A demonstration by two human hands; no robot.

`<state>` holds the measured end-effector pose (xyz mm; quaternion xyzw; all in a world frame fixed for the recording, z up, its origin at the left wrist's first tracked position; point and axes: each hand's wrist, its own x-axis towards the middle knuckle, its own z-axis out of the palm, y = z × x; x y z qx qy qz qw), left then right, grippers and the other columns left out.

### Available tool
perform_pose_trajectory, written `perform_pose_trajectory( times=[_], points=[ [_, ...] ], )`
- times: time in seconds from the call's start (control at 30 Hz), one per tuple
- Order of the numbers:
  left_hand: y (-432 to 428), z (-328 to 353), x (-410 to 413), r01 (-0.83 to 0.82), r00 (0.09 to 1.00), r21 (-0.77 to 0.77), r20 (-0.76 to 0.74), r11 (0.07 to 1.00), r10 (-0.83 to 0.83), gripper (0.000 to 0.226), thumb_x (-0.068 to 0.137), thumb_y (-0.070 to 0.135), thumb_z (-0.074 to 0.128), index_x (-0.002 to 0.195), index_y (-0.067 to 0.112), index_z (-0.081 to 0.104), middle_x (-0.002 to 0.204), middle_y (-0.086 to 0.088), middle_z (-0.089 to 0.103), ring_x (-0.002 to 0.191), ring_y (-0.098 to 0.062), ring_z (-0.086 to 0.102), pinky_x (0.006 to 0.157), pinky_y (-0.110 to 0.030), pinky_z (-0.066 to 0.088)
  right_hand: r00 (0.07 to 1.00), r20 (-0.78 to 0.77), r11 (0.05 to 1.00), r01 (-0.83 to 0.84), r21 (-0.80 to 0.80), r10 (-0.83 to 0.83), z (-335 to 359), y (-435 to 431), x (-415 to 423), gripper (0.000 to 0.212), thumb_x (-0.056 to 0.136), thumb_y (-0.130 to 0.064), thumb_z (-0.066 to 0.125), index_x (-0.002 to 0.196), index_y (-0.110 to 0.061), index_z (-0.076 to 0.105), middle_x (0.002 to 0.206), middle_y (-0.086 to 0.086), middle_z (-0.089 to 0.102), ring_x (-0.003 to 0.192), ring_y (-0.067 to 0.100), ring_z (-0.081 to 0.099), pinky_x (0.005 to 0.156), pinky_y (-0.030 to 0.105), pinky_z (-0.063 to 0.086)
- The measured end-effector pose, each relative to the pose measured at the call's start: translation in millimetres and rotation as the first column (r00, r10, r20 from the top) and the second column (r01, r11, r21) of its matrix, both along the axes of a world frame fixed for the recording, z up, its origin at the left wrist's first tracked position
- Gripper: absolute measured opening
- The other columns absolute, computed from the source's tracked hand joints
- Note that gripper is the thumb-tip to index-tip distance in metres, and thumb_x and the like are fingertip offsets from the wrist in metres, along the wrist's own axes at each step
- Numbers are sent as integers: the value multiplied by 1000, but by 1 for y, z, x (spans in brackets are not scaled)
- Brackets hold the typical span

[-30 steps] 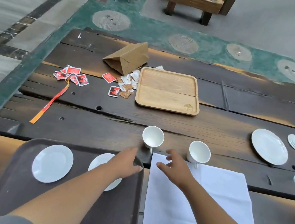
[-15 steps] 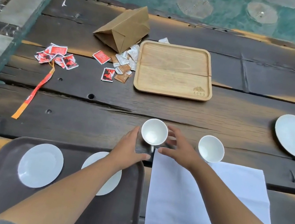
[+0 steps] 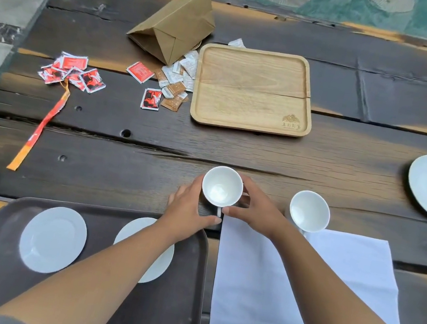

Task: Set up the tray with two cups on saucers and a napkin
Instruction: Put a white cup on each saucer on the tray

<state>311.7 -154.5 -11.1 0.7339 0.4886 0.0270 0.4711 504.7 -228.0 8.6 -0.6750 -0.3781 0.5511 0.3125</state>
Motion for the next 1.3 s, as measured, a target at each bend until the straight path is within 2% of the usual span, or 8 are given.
perform_pose_trajectory(
  times=[0.2,0.43,0.7,0.77,0.93,1.07,1.2,1.3],
  points=[
    [1,0,2,-19,1000,-24,-5,1000,19,93,66,48,80,140,54,24,136,8,47,134,-19,32,112,-39,27,999,2,999,33,4,-33,-1,-1,-2,76,80,-3,81,140,-35,47,120,-28,64,112,-7,63,84,11,52],
    [-4,5,2,-49,997,-62,57,997,53,87,65,39,81,138,48,34,131,15,52,131,-18,41,110,-48,39,999,-10,998,53,22,-53,0,-4,-5,78,79,-3,82,143,-33,47,130,-15,62,116,2,64,95,23,53],
    [-15,32,-15,-40,985,-181,158,983,69,86,67,28,87,131,57,36,115,40,55,110,16,53,82,-13,43,998,49,998,37,60,-40,28,-16,-19,73,79,-11,84,140,-31,50,129,-12,63,112,3,65,98,31,54],
    [-20,41,-23,-32,981,-201,182,979,70,85,67,28,87,129,58,38,115,39,56,108,19,53,83,-14,45,998,56,996,36,79,-40,36,-22,-25,69,79,-12,84,137,-32,52,127,-10,64,113,7,66,99,34,55],
    [-33,64,-41,-8,970,-253,234,967,70,86,64,27,86,136,49,43,124,17,63,112,-3,64,100,-39,53,998,47,995,29,97,-34,62,-38,-42,58,79,-20,85,117,-50,54,120,-8,67,104,4,70,87,22,54],
    [-52,86,-58,-10,959,-241,274,971,78,82,65,28,85,134,49,47,124,20,64,117,-1,60,102,-36,51,997,54,990,38,135,-46,84,-55,-58,55,79,-22,85,115,-52,56,126,-14,64,115,5,64,94,27,52],
    [-72,106,-74,5,946,-221,317,975,67,78,63,33,85,132,45,51,124,20,65,121,-1,58,99,-30,49,998,22,985,57,161,-61,104,-76,-78,54,79,-22,85,111,-57,59,120,-20,67,110,-5,64,85,15,51],
    [-88,117,-84,9,941,-179,334,984,52,77,61,36,84,129,46,51,122,20,64,115,7,58,91,-24,48,998,5,978,67,197,-70,113,-92,-92,56,78,-23,86,117,-54,61,122,-20,68,116,4,64,91,20,53]
  ],
)
